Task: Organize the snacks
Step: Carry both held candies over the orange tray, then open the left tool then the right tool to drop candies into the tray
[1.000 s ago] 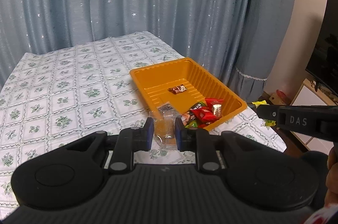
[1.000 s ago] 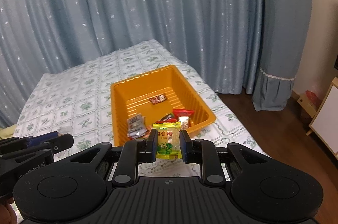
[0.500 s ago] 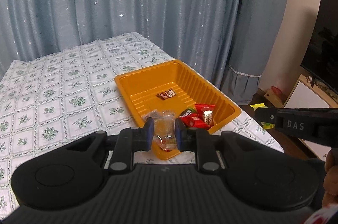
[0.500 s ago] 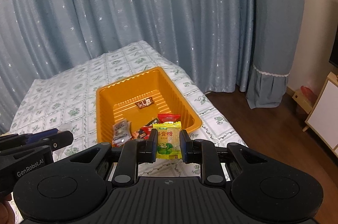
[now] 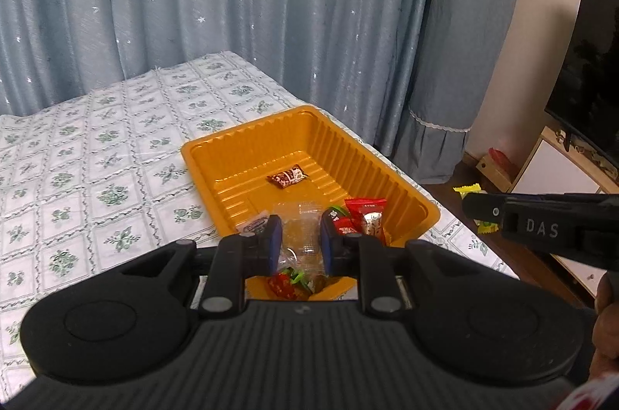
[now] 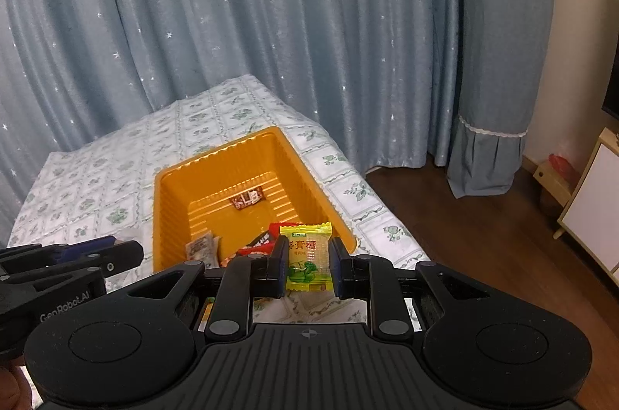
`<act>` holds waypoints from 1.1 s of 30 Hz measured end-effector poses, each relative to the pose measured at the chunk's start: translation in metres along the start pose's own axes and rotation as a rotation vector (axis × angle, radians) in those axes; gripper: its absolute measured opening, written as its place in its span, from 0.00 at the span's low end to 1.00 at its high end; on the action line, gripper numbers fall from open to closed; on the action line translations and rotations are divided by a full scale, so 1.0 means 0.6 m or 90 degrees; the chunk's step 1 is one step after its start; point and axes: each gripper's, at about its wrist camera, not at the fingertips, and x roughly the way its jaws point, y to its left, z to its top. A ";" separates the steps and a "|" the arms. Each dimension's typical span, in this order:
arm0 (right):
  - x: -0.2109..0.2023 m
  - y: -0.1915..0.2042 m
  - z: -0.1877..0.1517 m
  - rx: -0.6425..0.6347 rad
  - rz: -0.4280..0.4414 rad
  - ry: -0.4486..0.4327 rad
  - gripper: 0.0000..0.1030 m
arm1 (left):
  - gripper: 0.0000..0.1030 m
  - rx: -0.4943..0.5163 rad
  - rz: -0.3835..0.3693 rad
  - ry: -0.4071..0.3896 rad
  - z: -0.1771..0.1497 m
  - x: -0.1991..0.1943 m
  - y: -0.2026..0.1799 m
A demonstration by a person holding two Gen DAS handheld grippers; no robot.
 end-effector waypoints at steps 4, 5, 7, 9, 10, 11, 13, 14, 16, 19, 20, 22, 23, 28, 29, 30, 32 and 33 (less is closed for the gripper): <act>0.020 -0.010 0.009 0.005 0.000 0.004 0.21 | 0.18 0.006 -0.004 0.008 0.007 0.028 0.003; 0.023 -0.012 0.011 0.006 -0.001 0.004 0.21 | 0.18 0.008 -0.004 0.010 0.009 0.036 0.004; 0.034 -0.016 0.014 0.009 -0.001 0.005 0.21 | 0.18 0.011 -0.006 0.014 0.013 0.051 0.006; 0.045 -0.018 0.017 0.012 0.001 0.007 0.21 | 0.18 0.013 -0.008 0.018 0.018 0.068 0.008; 0.050 -0.020 0.019 0.013 0.001 0.008 0.21 | 0.18 0.015 -0.008 0.020 0.020 0.076 0.009; 0.054 -0.022 0.021 0.013 0.001 0.009 0.21 | 0.18 0.017 -0.008 0.022 0.023 0.084 0.010; 0.062 -0.023 0.023 0.015 0.003 0.010 0.21 | 0.18 0.023 -0.008 0.028 0.027 0.101 0.011; 0.066 -0.023 0.024 0.016 0.003 0.011 0.21 | 0.18 0.023 -0.010 0.032 0.029 0.110 0.013; 0.073 -0.025 0.026 0.015 0.003 0.011 0.21 | 0.18 0.024 -0.010 0.037 0.032 0.125 0.016; 0.081 -0.027 0.029 0.016 0.005 0.013 0.21 | 0.18 0.021 -0.013 0.045 0.034 0.146 0.022; 0.085 -0.026 0.031 0.016 0.006 0.013 0.21 | 0.18 0.017 -0.014 0.047 0.035 0.153 0.025; 0.093 -0.025 0.034 0.014 0.007 0.013 0.21 | 0.18 0.013 -0.013 0.051 0.038 0.165 0.029; 0.096 -0.025 0.036 0.014 0.009 0.013 0.21 | 0.18 0.012 -0.013 0.051 0.039 0.170 0.031; 0.117 -0.019 0.042 0.012 0.014 0.016 0.21 | 0.19 0.007 -0.018 0.052 0.047 0.192 0.039; 0.121 -0.016 0.043 0.011 0.014 0.016 0.21 | 0.20 0.008 -0.024 0.050 0.050 0.195 0.041; 0.125 -0.014 0.043 0.009 0.015 0.017 0.21 | 0.29 0.006 -0.025 0.047 0.051 0.197 0.043; 0.130 -0.011 0.044 0.008 0.017 0.018 0.21 | 0.34 0.000 -0.015 0.040 0.054 0.196 0.049; 0.132 -0.009 0.044 0.006 0.018 0.018 0.21 | 0.34 -0.005 -0.013 0.036 0.055 0.193 0.054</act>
